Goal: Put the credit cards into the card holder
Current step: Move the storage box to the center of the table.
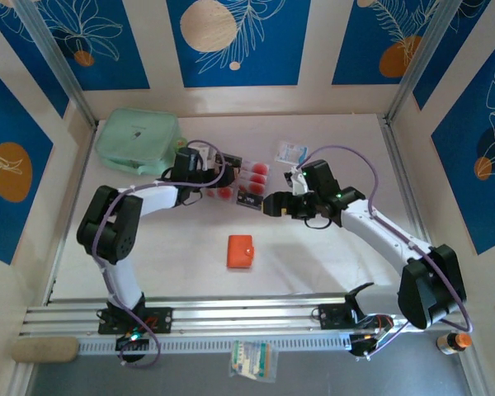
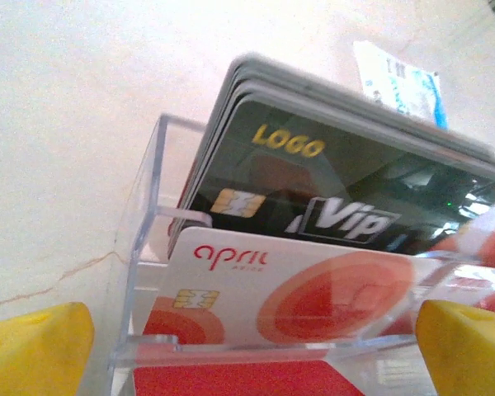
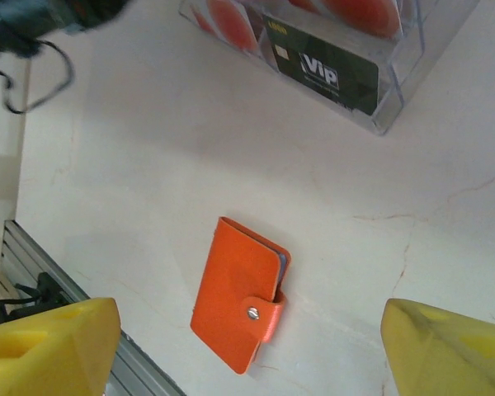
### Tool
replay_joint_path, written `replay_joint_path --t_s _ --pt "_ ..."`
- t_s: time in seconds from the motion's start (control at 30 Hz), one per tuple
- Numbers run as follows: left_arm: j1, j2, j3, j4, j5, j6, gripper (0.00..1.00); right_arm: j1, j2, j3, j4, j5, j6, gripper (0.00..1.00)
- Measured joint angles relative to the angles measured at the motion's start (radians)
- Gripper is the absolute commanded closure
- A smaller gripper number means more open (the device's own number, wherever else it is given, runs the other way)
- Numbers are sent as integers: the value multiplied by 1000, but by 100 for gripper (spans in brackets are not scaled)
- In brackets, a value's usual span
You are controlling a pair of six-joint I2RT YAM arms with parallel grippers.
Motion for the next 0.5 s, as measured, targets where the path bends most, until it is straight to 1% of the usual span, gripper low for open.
replay_joint_path --t_s 0.17,0.33,0.5 --pt "0 -65 43 -60 3 -15 0 21 74 -3 29 8 11 21" --pt "3 -147 51 -104 2 -50 0 47 187 -1 94 5 29 23" --pt "3 -240 51 -212 -37 -94 0 74 317 30 163 -10 64 25"
